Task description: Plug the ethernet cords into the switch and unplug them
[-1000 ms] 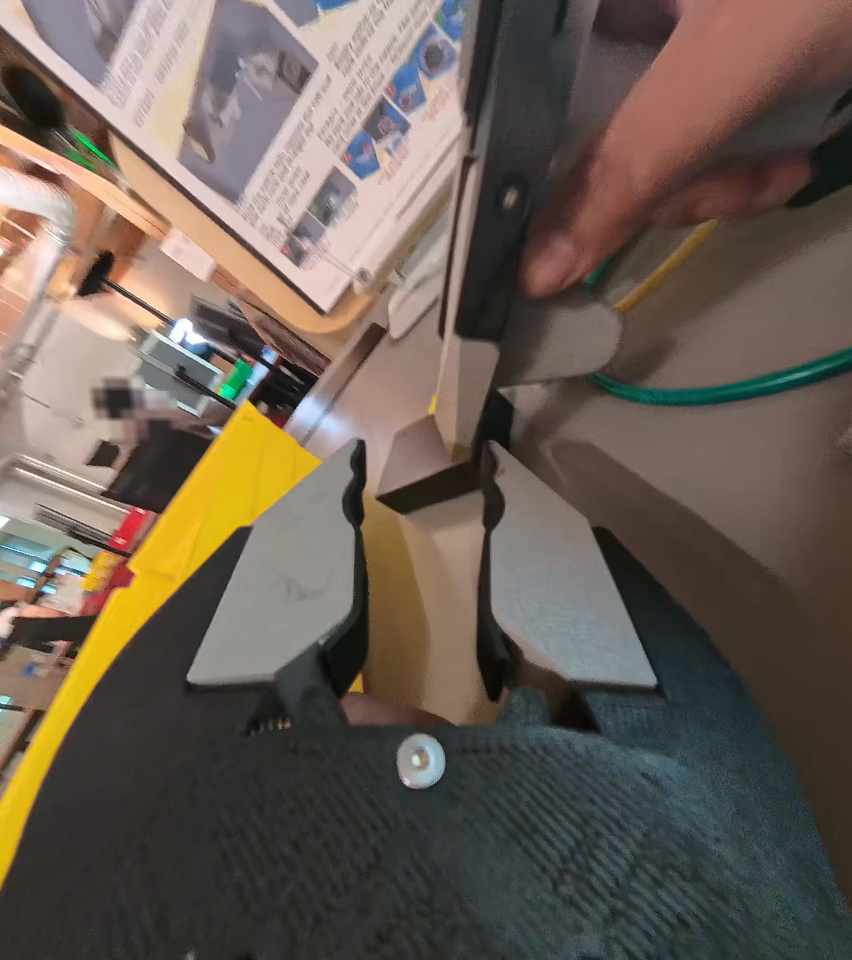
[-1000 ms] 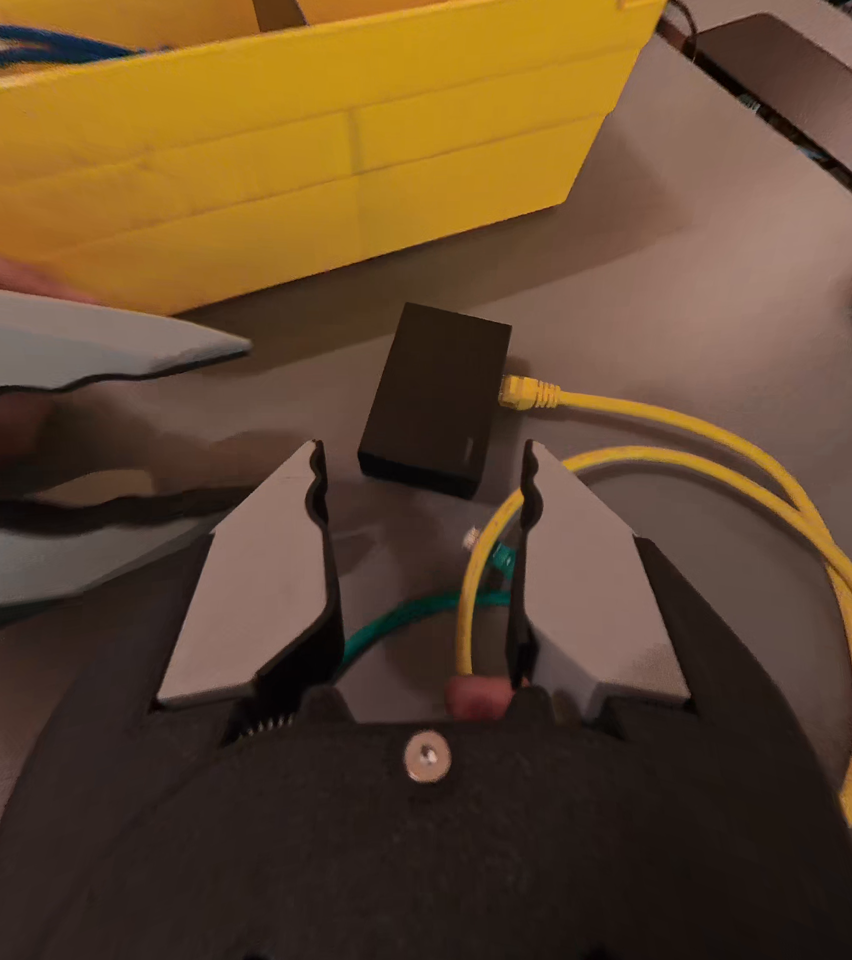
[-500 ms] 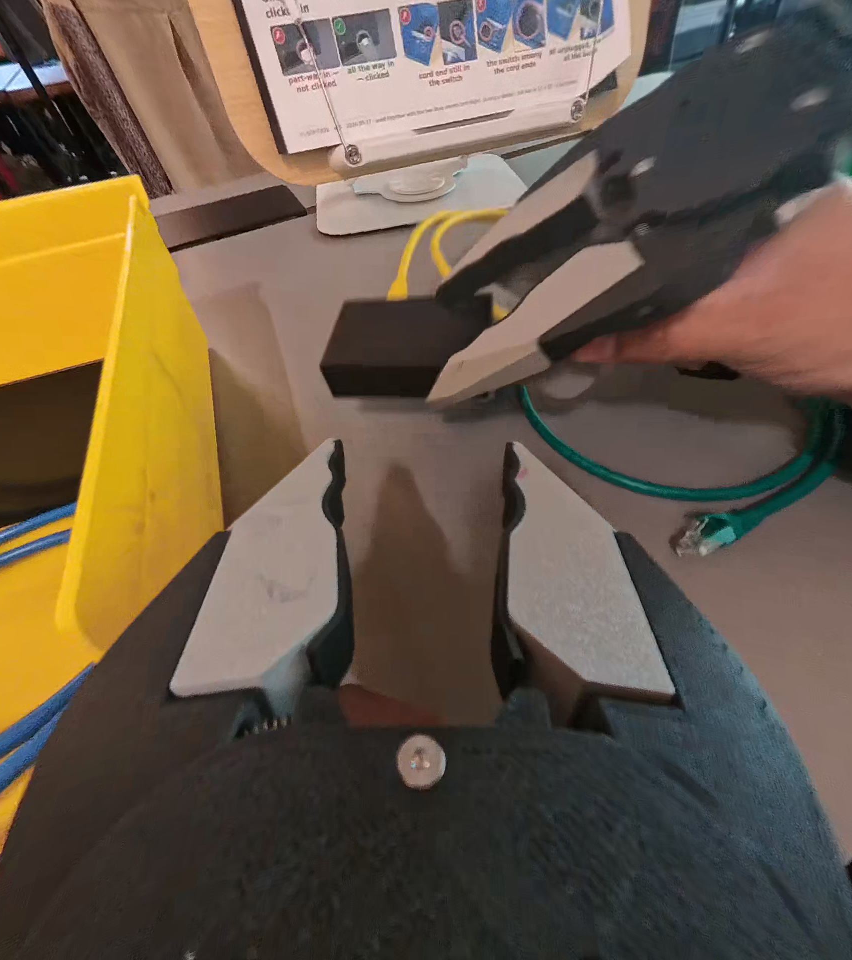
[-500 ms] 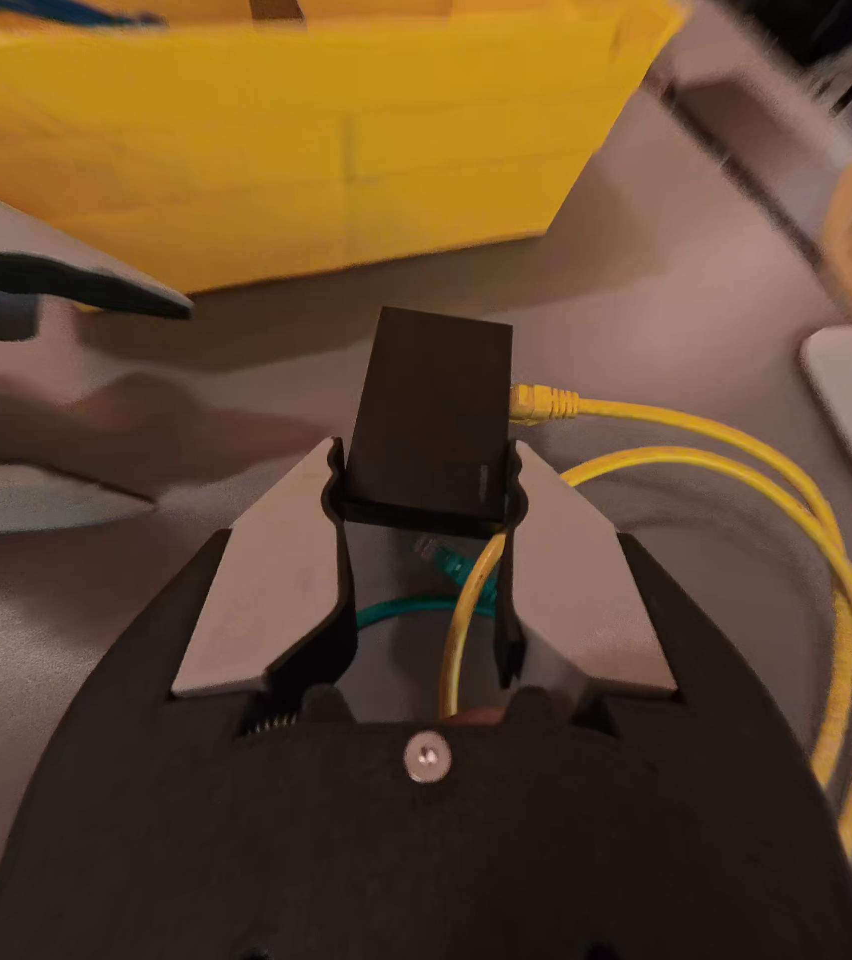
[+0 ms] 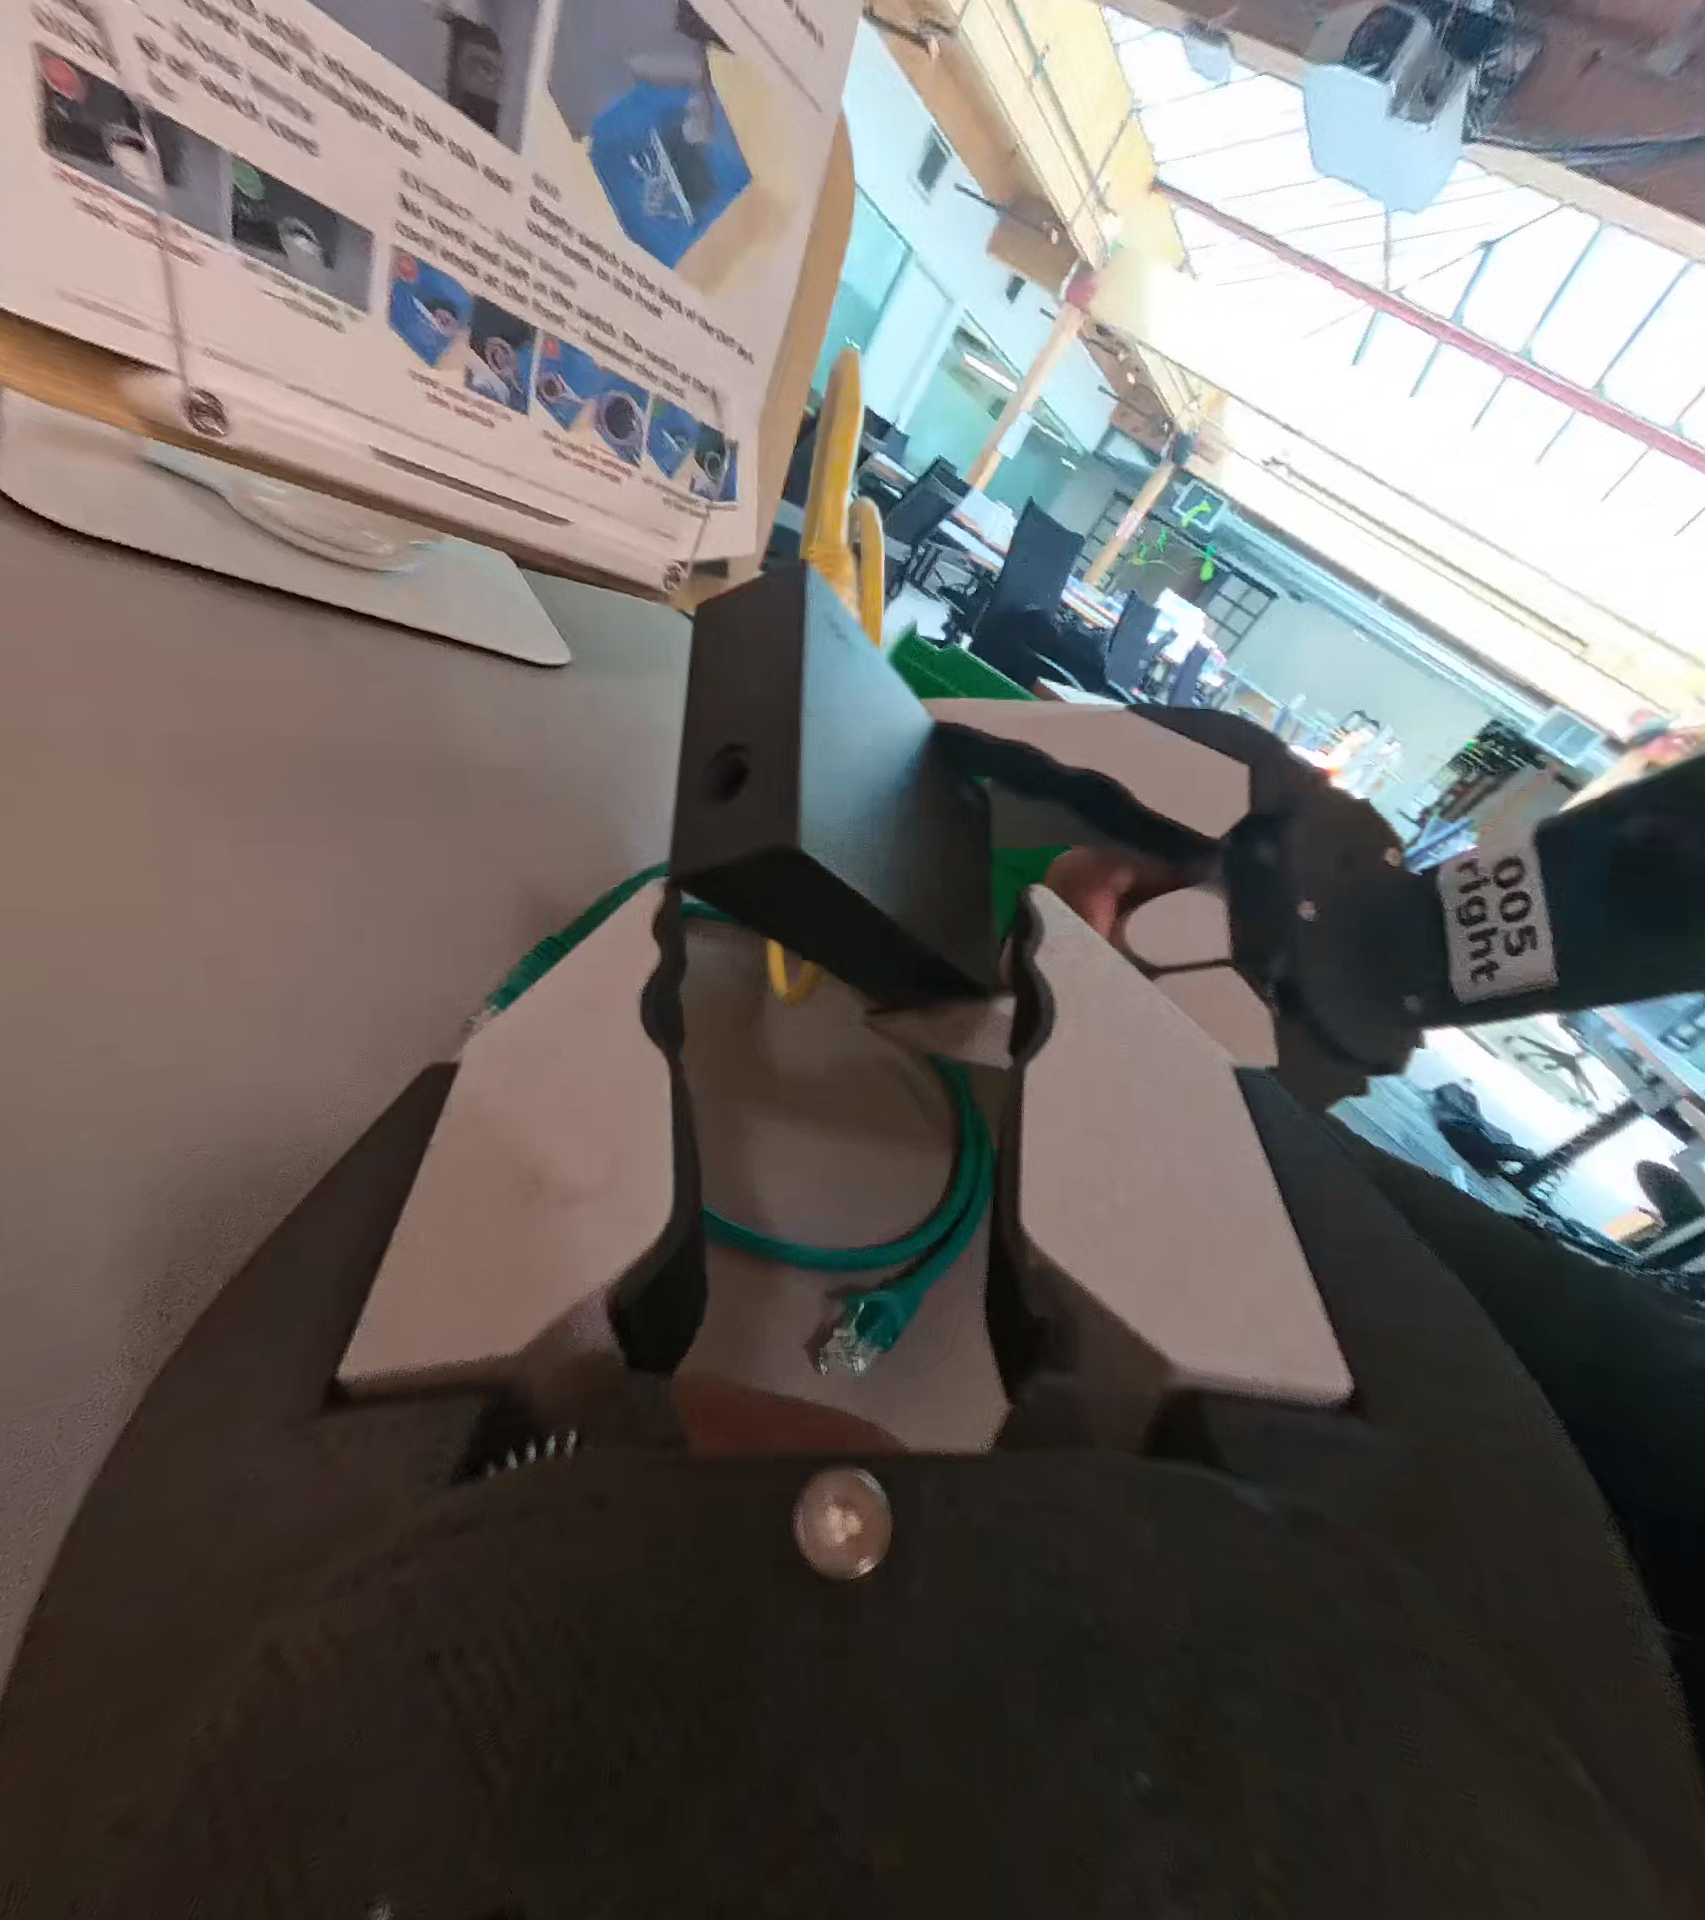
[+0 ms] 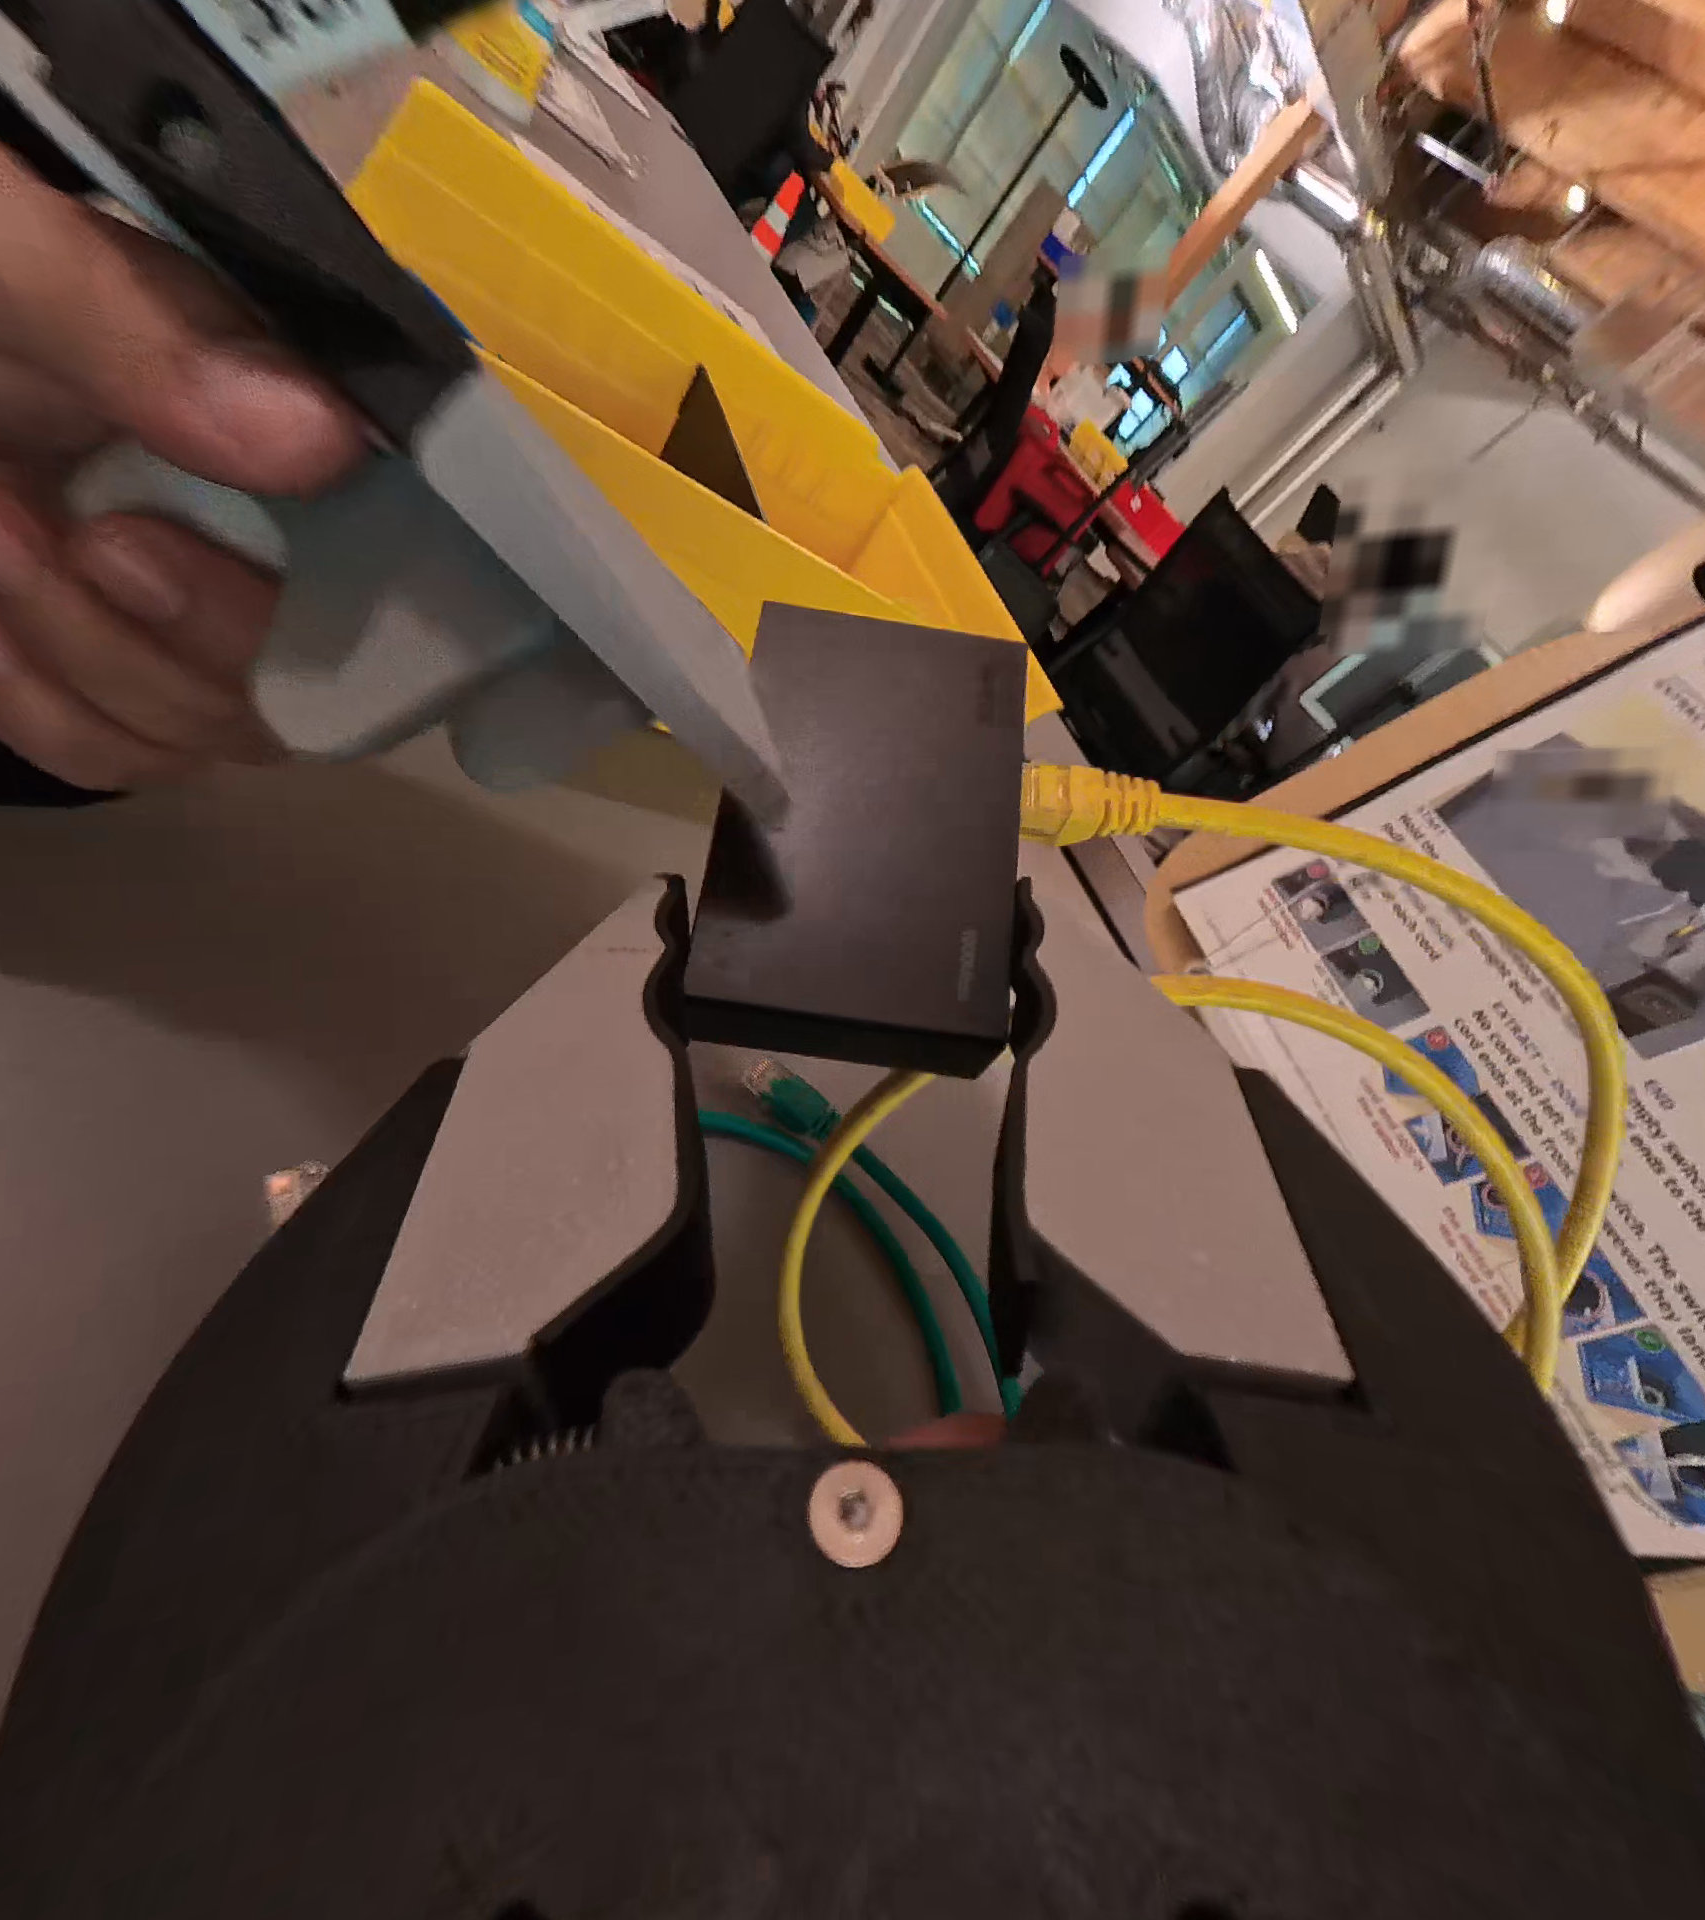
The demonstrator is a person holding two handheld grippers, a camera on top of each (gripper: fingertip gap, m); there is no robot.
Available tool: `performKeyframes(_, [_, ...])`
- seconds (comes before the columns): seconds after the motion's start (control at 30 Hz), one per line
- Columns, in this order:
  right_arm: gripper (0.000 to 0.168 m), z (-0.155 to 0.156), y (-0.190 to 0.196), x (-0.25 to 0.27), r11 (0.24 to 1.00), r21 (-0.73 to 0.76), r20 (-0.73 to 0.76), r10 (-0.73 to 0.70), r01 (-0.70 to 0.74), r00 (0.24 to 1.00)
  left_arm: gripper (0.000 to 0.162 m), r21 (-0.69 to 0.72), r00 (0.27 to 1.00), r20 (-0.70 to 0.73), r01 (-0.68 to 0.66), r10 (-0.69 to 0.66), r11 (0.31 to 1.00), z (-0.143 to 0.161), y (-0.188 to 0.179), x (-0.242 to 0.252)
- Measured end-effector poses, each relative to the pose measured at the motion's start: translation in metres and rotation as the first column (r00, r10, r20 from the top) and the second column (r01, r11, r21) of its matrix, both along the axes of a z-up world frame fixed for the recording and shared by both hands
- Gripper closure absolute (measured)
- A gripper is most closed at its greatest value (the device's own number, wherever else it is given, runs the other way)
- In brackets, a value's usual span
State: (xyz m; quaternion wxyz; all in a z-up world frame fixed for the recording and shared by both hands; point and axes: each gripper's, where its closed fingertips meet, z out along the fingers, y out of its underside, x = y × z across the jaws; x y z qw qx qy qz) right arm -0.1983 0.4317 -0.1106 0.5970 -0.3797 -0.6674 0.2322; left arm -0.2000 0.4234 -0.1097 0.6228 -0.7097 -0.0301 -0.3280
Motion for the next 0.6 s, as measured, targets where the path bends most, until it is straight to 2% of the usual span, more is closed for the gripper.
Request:
performKeyframes(0.13, [0.11,-0.004,-0.008,0.004,0.999,0.02,-0.001,0.042,-0.041,0.999,0.132,0.04,0.992,-0.007,0.124,-0.124,0.992,0.003,0.002,0.017])
performKeyframes(0.27, [0.11,-0.014,-0.012,0.006,0.988,-0.097,0.029,0.126,-0.123,0.992,0.135,0.035,0.986,-0.003,0.167,-0.167,0.985,-0.003,0.002,0.012])
performKeyframes(0.37, [0.118,-0.017,-0.011,0.009,0.95,-0.258,0.052,0.197,-0.178,0.979,0.135,0.026,0.984,-0.028,0.175,-0.175,0.984,-0.006,0.003,0.009])
performKeyframes(0.4, [0.124,-0.016,-0.008,0.011,0.931,-0.314,0.044,0.211,-0.187,0.977,0.135,0.027,0.983,-0.032,0.18,-0.179,0.983,-0.006,0.002,0.009])
performKeyframes(0.47, [0.121,-0.015,-0.003,0.014,0.878,-0.431,0.034,0.244,-0.206,0.969,0.135,0.034,0.981,-0.028,0.194,-0.193,0.98,-0.002,0.002,0.011])
performKeyframes(0.53, [0.118,-0.012,-0.003,0.017,0.798,-0.548,0.01,0.305,-0.25,0.952,0.135,0.043,0.974,-0.018,0.227,-0.226,0.973,0.003,0.0,0.014])
performKeyframes(0.6, [0.127,-0.009,-0.008,0.02,0.693,-0.655,-0.027,0.378,-0.302,0.925,0.136,0.047,0.962,-0.011,0.272,-0.272,0.961,0.008,-0.003,0.021])
